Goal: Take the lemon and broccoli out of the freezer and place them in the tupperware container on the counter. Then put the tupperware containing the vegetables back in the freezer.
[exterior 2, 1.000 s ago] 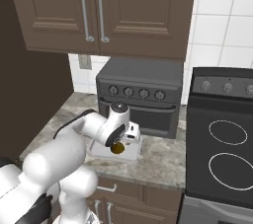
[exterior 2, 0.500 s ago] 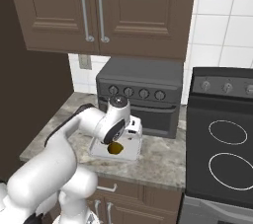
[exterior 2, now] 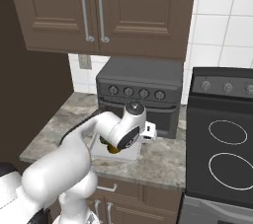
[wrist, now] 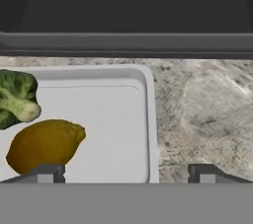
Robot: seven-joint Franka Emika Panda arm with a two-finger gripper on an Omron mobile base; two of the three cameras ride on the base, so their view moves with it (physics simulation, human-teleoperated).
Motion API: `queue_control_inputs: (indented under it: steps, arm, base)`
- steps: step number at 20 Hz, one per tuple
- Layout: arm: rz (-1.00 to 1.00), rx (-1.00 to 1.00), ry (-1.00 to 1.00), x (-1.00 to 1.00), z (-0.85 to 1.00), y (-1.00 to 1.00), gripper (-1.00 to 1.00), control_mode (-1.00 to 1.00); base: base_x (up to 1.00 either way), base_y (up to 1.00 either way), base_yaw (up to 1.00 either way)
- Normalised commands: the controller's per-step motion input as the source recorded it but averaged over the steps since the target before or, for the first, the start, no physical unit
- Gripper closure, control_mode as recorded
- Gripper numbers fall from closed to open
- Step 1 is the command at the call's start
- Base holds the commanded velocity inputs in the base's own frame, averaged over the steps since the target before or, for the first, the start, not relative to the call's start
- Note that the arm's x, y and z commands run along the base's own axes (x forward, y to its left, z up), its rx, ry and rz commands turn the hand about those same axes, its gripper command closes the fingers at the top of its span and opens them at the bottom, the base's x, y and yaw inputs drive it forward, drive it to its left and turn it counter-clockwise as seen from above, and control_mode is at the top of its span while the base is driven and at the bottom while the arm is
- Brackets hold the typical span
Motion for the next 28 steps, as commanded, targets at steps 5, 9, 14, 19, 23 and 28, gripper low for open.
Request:
queue_control_inputs:
  steps: [5,9,14,19,23,28]
  arm:
    - [0.00,0.00,0.00,0.14,-0.28,-0.16,-1.00,-1.00]
    - [0.00,0.00,0.07,0.36,-0.34,0.00,-1.00,-1.00]
    - [0.00,0.00,0.06,0.44,-0.38,0.00,-1.00,-1.00]
    - [0.00,0.00,0.05,0.29,-0.35,-0.08,-1.00,-1.00]
    - [0.00,0.00,0.04,0.15,-0.33,-0.02,-1.00,-1.00]
    - [0.00,0.01,0.05,0.13,-0.31,0.00,-1.00,-1.00]
  base:
    - [0.00,0.00,0.00]
    - [0.00,0.00,0.00]
    - [0.00,0.00,0.00]
    - [0.00,0.00,0.00]
    - [0.00,0.00,0.00]
    - [0.00,0.00,0.00]
